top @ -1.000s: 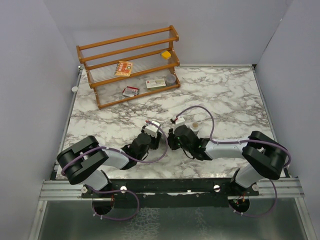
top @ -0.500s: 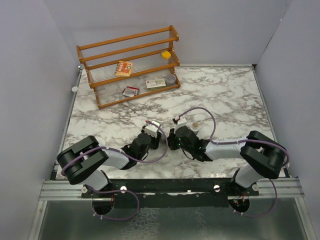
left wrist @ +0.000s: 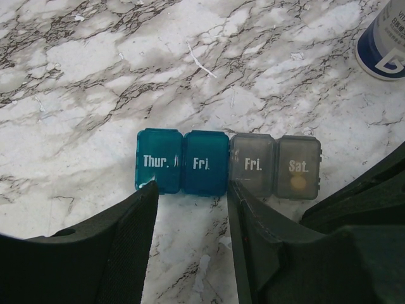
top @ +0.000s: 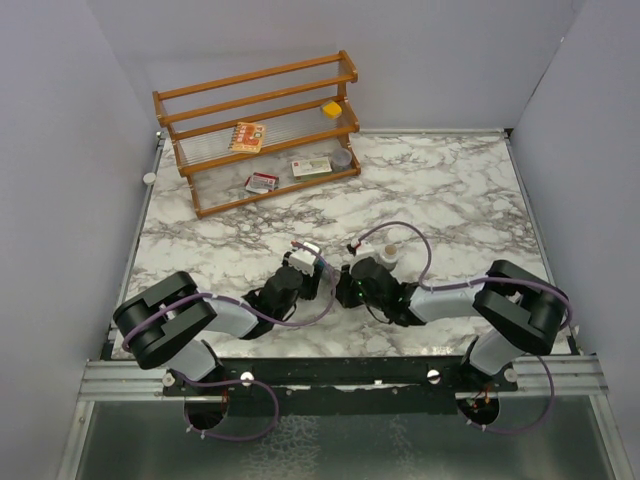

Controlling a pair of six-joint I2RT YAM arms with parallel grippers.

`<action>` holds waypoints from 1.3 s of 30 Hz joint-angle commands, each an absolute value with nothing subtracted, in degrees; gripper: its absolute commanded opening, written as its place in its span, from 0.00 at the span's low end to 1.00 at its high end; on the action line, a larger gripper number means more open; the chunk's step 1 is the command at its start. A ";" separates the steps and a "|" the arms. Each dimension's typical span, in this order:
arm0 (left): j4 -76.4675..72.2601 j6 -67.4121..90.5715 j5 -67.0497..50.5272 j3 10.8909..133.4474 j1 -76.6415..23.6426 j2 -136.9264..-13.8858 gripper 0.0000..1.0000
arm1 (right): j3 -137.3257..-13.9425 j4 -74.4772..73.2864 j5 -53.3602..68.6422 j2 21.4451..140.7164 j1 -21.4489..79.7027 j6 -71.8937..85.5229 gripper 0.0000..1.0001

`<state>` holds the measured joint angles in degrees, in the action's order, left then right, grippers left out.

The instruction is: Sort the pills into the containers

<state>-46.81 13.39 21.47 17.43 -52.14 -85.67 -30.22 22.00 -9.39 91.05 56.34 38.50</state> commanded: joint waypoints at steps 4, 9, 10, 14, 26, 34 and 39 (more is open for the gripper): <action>-45.05 13.21 22.47 17.99 -52.00 -83.06 0.51 | -36.07 11.30 -11.60 88.28 56.27 31.62 0.02; -43.61 13.19 23.64 17.25 -52.01 -79.37 0.51 | -39.17 7.32 -9.65 83.12 56.30 29.39 0.02; -43.34 13.12 24.03 16.97 -52.00 -78.07 0.52 | -39.35 6.47 -9.38 81.67 56.26 29.12 0.02; -40.74 12.73 26.18 16.50 -51.99 -72.26 0.55 | -39.57 3.15 -8.78 75.00 56.32 27.89 0.04; -28.18 12.58 35.75 15.58 -51.86 -52.44 0.63 | -38.50 -7.06 -30.56 57.86 56.33 26.41 0.32; -15.04 14.24 45.19 16.50 -51.69 -45.58 0.86 | -40.61 -14.17 -51.92 58.49 53.84 24.85 0.54; -14.51 14.08 45.73 15.23 -50.56 -42.12 0.93 | -39.38 -7.00 -37.16 60.52 36.87 20.29 0.57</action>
<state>-17.32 13.63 42.24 16.14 -51.77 -45.10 -39.27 -10.52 -42.15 59.48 48.97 24.36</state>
